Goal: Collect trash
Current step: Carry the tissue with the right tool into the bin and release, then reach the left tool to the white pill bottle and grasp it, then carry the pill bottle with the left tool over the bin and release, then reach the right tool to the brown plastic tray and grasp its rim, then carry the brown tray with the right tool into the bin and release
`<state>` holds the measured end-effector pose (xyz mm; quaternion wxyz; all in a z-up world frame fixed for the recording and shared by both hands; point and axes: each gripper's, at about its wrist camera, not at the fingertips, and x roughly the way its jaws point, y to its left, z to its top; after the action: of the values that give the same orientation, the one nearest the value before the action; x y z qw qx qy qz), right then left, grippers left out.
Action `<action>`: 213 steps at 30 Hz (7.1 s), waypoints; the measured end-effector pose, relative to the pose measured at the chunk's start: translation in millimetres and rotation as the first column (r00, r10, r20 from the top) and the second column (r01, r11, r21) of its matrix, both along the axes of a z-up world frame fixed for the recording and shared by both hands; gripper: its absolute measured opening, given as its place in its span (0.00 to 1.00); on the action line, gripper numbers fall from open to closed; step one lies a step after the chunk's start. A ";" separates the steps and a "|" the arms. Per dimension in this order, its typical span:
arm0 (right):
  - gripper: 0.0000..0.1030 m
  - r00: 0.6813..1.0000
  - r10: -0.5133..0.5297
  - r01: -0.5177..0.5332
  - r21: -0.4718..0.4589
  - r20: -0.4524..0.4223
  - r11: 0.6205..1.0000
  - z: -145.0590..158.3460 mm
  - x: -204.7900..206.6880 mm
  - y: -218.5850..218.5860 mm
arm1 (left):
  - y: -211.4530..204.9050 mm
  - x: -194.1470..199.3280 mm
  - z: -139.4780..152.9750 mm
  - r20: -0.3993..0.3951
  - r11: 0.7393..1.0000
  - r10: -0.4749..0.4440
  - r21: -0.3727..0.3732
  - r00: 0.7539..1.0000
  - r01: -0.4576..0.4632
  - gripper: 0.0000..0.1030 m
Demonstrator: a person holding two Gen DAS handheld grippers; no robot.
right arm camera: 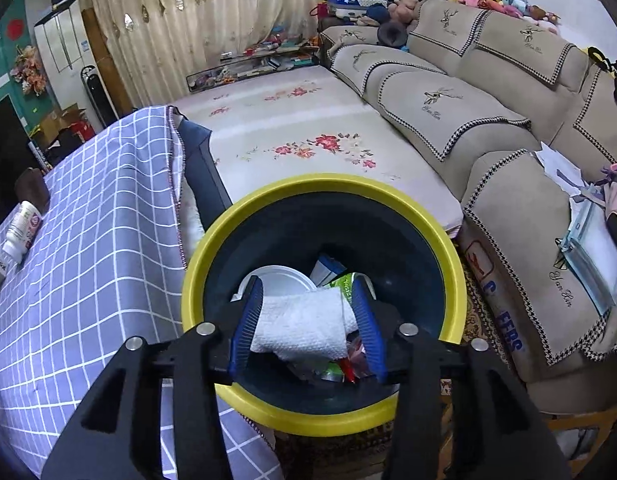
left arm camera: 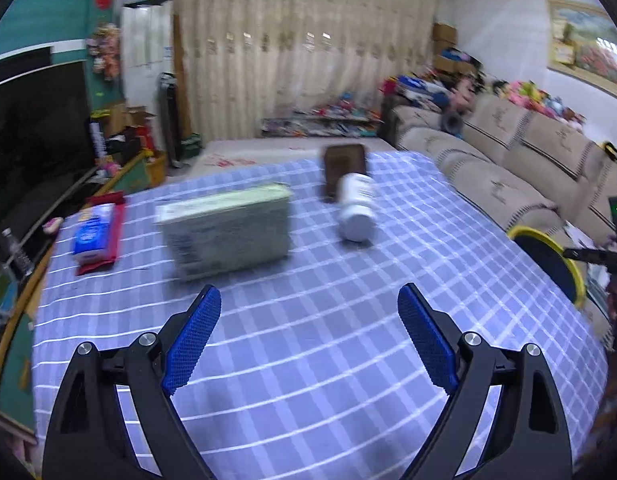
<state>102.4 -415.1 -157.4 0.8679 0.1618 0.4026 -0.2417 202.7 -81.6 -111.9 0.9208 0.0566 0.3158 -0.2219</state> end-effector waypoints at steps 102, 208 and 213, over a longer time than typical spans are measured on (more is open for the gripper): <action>0.47 0.994 -0.058 0.056 0.030 0.092 0.998 16.1 -105.9 -58.5 | -413.4 -17.3 -28.4 -0.260 0.844 -0.501 0.063 0.825 0.532 0.69; 0.24 0.999 0.008 -0.010 -0.041 -0.044 0.999 -18.0 13.1 3.4 | 76.9 17.9 -14.7 -0.014 0.962 0.237 -0.133 0.971 -0.237 0.86; 0.24 0.999 0.022 -0.023 -0.031 -0.027 0.999 -17.7 13.2 4.5 | 72.3 27.2 -14.4 -0.066 0.968 0.203 -0.134 0.977 -0.210 0.86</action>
<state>115.6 -410.7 -175.1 0.8674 0.1405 0.4123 -0.2405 229.8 -9.3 -126.3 0.9321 -0.0474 0.3273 -0.1478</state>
